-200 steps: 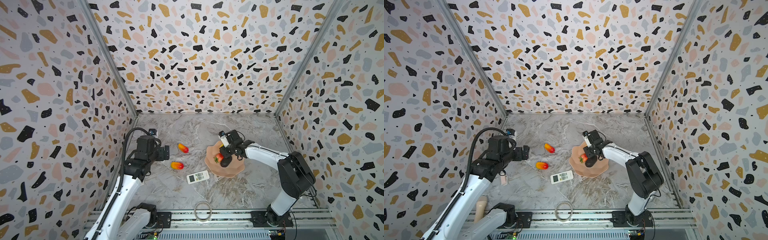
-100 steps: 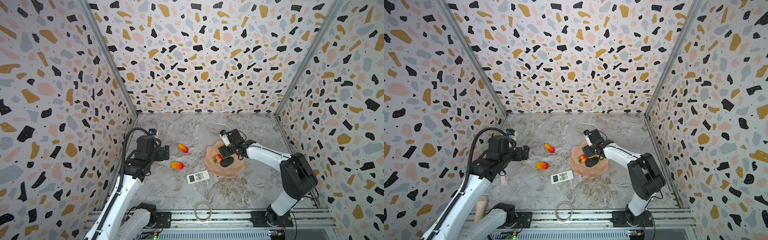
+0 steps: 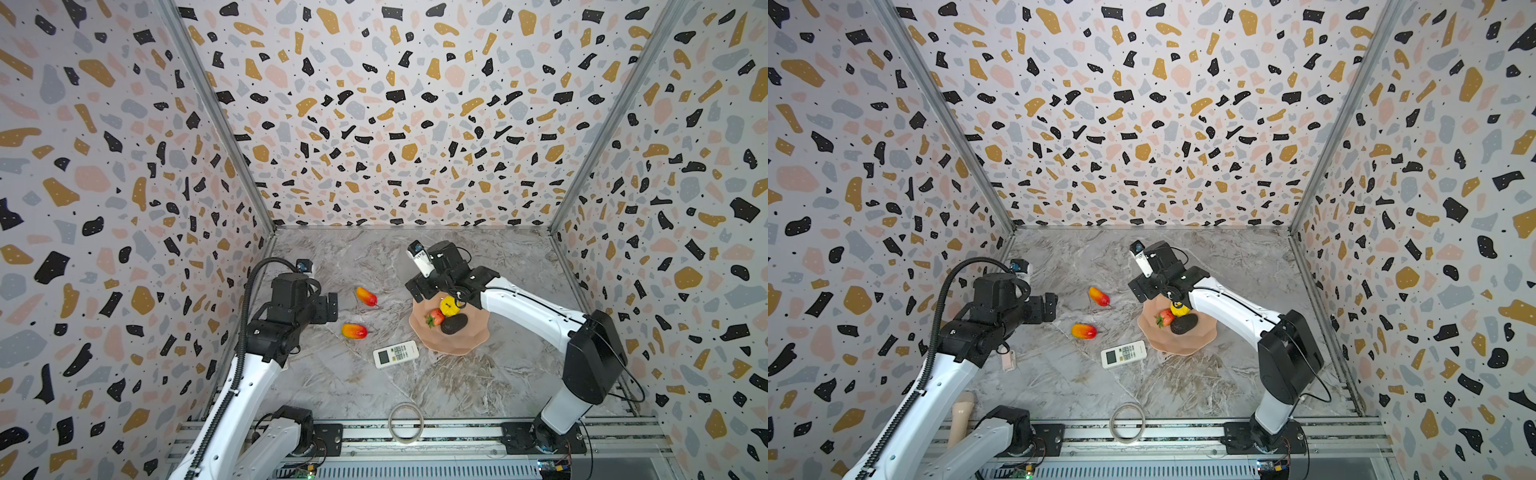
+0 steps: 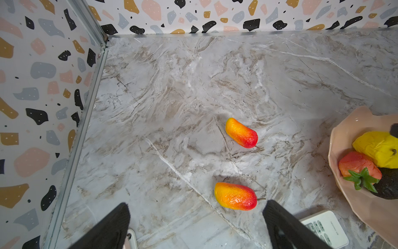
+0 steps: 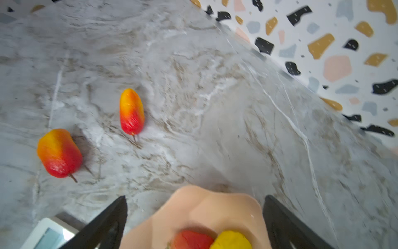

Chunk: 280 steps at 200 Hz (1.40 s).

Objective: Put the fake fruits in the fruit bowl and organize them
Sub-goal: 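Carry the yellow apple with the right gripper and lower it into the bowl, then reach the right gripper to the farther mango and grasp it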

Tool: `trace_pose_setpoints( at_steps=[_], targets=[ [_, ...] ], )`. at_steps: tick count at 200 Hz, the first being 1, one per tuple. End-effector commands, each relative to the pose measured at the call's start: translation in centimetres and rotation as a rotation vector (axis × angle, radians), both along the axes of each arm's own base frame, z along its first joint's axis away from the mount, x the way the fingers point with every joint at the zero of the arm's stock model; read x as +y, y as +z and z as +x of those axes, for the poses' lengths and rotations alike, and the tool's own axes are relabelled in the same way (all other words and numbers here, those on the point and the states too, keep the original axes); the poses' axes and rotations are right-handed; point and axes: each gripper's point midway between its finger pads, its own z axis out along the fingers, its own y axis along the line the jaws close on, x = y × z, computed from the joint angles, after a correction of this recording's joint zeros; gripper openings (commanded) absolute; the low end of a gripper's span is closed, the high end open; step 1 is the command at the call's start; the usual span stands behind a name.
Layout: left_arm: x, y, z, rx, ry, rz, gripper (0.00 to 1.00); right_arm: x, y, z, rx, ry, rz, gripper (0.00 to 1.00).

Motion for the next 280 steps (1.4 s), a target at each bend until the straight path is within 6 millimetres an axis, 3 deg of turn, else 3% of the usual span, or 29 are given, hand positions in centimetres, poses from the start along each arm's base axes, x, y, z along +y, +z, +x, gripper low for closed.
trace_pose_setpoints(
  at_steps=[1, 23, 46, 93, 149, 186, 215, 259, 280],
  targets=[
    [-0.1, 1.6, 0.0, -0.039, -0.01, 0.003, 1.0, 4.8, -1.5, 0.0, 0.019, 0.117, 0.009, 0.99],
    [-0.2, 1.5, 0.1, -0.039, -0.013, -0.003, 0.99, 9.5, -2.5, 0.3, 0.033, 0.192, 0.036, 0.99],
    [-0.3, 1.3, 0.3, -0.032, -0.016, -0.005, 0.99, 13.2, -4.2, 0.7, 0.052, 0.234, 0.05, 0.99],
    [0.0, 1.7, 0.0, -0.044, -0.008, 0.005, 1.0, 17.0, -7.6, 1.8, 0.087, 0.232, 0.068, 0.93],
    [-0.1, 1.2, 0.3, -0.03, -0.018, 0.016, 1.0, 16.9, -11.5, 3.1, 0.091, 0.17, 0.004, 0.82],
    [-0.3, 0.9, 0.6, -0.024, -0.022, 0.014, 1.0, 16.5, -12.8, 3.3, 0.097, 0.153, -0.027, 0.74],
    [-0.2, 1.0, 0.6, -0.028, -0.016, 0.017, 1.0, 16.1, -13.3, 3.1, 0.113, 0.153, -0.038, 0.61],
    [-0.2, 1.2, 0.5, -0.034, -0.015, 0.012, 0.99, 15.9, -11.0, 2.5, 0.106, 0.169, -0.021, 0.23],
    [-0.2, 1.3, 0.5, -0.042, -0.014, 0.012, 1.0, 15.3, -8.6, 1.7, 0.09, 0.184, 0.003, 0.14]
  ],
)
